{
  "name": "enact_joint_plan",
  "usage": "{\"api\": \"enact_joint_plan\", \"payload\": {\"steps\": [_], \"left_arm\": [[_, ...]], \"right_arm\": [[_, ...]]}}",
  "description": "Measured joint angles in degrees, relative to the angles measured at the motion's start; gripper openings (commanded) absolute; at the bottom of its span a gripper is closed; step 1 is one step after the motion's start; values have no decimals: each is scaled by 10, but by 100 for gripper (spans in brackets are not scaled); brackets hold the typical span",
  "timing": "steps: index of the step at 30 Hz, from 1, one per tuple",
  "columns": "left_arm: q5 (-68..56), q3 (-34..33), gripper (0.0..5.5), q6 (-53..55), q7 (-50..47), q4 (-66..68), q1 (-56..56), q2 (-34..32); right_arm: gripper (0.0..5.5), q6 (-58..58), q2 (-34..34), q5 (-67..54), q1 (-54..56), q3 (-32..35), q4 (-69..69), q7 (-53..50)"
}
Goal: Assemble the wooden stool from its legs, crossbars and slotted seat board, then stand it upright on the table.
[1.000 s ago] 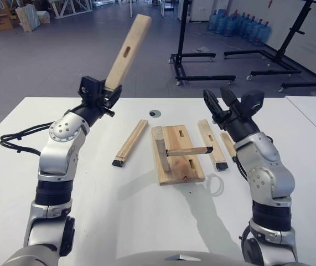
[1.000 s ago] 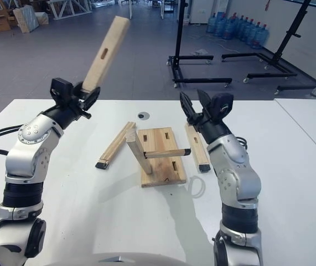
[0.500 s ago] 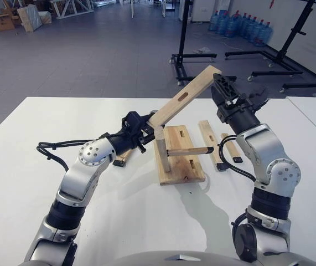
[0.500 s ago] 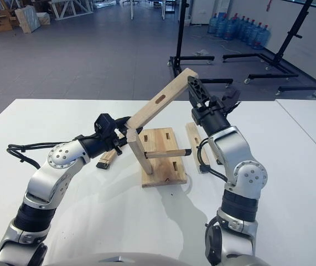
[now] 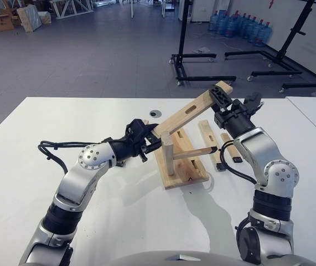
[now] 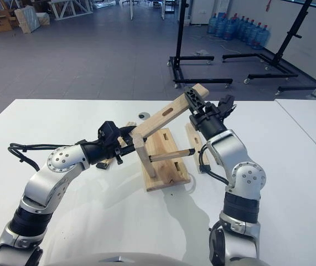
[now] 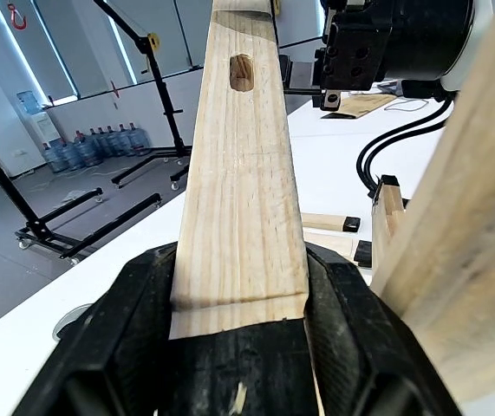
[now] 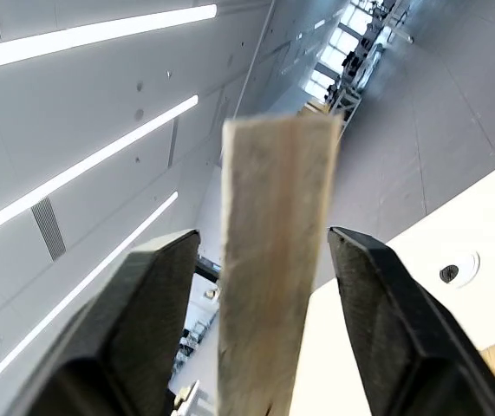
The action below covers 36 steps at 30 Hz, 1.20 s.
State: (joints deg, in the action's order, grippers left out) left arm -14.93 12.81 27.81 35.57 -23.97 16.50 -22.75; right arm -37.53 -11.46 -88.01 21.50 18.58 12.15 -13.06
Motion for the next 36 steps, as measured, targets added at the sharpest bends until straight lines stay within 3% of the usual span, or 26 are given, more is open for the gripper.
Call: {"api": "enact_joint_plan", "payload": {"steps": [9, 11, 12, 19, 22, 26, 29, 33, 36], "left_arm": [[-20, -12, 201, 11, 10, 0, 0, -4], [-25, -17, 201, 11, 19, -1, 0, -8], [-27, -19, 237, 11, 22, -1, 0, -10], [-70, -25, 329, 25, 70, -6, 2, -38], [-70, -29, 332, 30, 88, -19, 5, -70], [-148, -123, 332, 76, 121, -27, 34, -124], [-273, -179, 332, 133, 128, -64, 61, -130], [-409, -185, 332, 193, 124, -126, 66, -129], [-367, -140, 332, 190, 97, -142, 67, -130]], "right_arm": [[103, -5, 0, -36, -3, 0, 7, -5], [102, -5, 0, -42, -3, -1, 8, -5], [102, -5, 1, -43, -3, -1, 9, -5], [100, 3, 9, -36, -10, -4, 23, 1], [100, 16, 10, -6, -12, -6, 32, 10], [100, 47, 0, 30, -11, 16, 39, 12], [100, 66, -34, 55, -7, 50, 30, 17], [100, 70, -74, 73, -3, 86, 12, 28], [100, 70, -81, 81, -8, 96, 7, 34]]}}
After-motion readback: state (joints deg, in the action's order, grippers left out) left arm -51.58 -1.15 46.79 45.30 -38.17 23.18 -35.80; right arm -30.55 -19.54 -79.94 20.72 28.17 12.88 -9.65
